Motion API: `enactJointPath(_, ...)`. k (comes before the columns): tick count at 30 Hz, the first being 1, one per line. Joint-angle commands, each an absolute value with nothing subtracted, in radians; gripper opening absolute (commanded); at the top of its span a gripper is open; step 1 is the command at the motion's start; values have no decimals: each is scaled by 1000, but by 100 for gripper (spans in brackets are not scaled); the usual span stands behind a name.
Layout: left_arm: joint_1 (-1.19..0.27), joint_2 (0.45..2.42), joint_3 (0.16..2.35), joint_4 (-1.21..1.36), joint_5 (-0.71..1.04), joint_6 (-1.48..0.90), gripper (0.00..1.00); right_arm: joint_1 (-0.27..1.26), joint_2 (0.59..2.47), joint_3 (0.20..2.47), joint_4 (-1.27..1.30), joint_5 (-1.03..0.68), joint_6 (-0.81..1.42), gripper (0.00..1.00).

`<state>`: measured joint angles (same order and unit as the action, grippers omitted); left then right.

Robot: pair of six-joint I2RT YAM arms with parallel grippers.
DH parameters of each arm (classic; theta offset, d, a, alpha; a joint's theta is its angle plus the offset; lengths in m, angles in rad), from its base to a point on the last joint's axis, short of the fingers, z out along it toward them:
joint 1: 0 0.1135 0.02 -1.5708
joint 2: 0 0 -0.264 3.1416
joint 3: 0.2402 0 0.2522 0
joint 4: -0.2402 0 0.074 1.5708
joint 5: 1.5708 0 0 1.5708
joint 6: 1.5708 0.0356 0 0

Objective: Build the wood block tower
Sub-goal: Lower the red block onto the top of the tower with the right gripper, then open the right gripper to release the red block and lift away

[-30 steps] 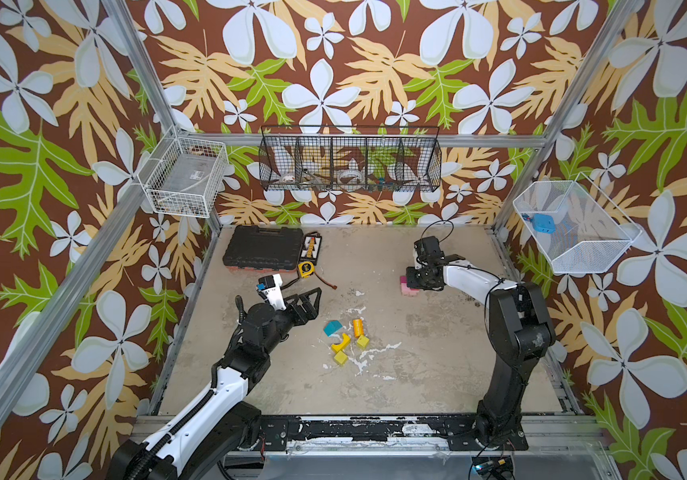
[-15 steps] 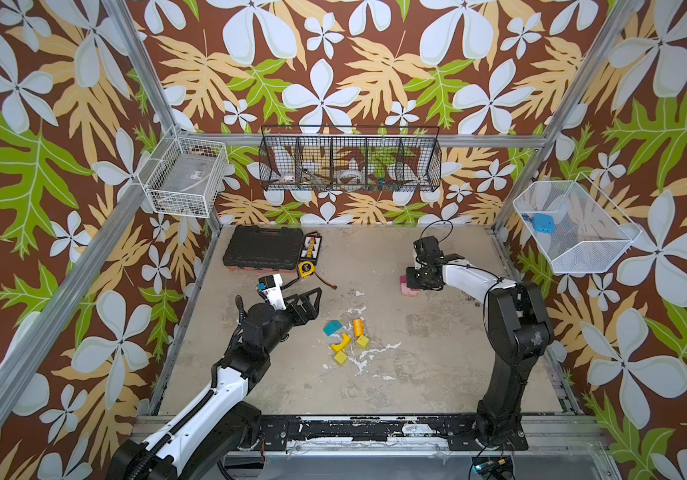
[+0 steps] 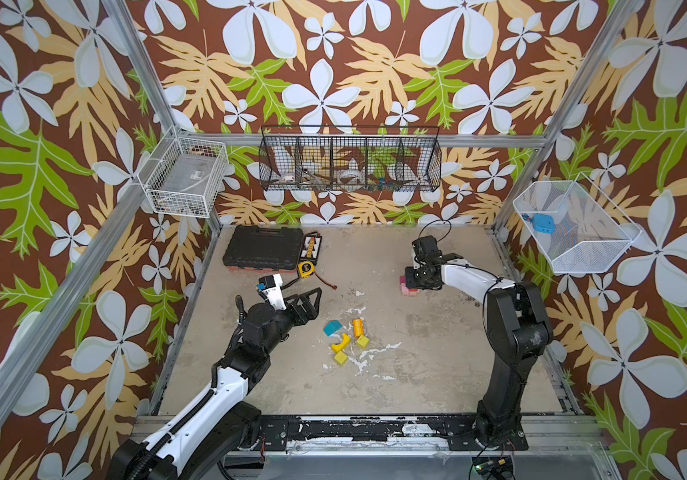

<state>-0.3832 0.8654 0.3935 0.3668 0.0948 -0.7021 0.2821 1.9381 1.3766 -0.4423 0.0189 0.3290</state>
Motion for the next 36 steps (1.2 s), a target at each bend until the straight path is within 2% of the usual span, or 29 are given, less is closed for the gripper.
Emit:
enactJointPath(1, -382, 865, 402, 373, 99, -698, 99, 283, 1944, 1384, -456, 38, 327, 40)
enactJointPath(9, -382, 866, 402, 375, 97, -698, 99, 285, 1947, 1387, -457, 44, 330, 36)
enactJointPath(16, -381, 866, 403, 374, 98, -698, 99, 284, 1947, 1390, -457, 40, 330, 38)
enactJointPath(26, -381, 865, 401, 381, 100, -694, 98, 284, 1917, 1371, -446, 50, 343, 45)
enactJointPath(31, -382, 857, 356, 457, 78, -703, 95, 284, 1805, 1307, -400, 56, 359, 51)
enactJointPath(36, -386, 895, 388, 429, 96, -695, 90, 284, 1656, 1216, -335, 65, 379, 58)
